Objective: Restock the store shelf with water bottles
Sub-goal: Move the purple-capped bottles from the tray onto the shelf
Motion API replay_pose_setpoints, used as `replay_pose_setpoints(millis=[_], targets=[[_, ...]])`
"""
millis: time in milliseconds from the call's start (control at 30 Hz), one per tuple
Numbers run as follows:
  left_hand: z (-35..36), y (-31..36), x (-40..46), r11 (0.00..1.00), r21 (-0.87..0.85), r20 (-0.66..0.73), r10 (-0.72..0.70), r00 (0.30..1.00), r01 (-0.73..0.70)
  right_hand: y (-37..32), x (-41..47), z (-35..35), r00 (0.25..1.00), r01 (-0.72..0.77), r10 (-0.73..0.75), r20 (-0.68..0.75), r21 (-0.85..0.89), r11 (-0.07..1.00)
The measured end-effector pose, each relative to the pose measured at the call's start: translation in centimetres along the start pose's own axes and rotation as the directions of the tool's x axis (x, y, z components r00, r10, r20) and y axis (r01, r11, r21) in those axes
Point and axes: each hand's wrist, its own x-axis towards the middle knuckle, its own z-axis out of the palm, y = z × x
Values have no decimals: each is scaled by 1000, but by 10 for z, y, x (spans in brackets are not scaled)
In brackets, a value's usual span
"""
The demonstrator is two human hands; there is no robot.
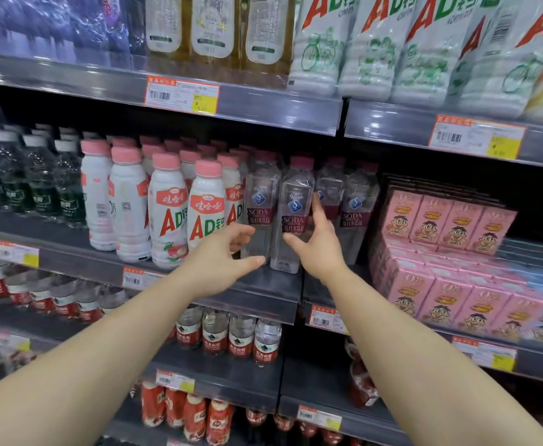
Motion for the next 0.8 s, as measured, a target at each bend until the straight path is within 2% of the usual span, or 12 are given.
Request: replay_pose_setpoints(millis=[200,433,800], targets=[[4,-4,1,986,155,10,53,999,-54,-2,3,3,1000,-11,11,-12,-12,1000],[6,-6,-2,930,352,97,74,993,-104,-3,7,5,1000,-27,27,-8,-24,999],[-1,-11,-3,943,314,139,67,988,-108,-11,-1,3,998,-57,58,1,-49,997]])
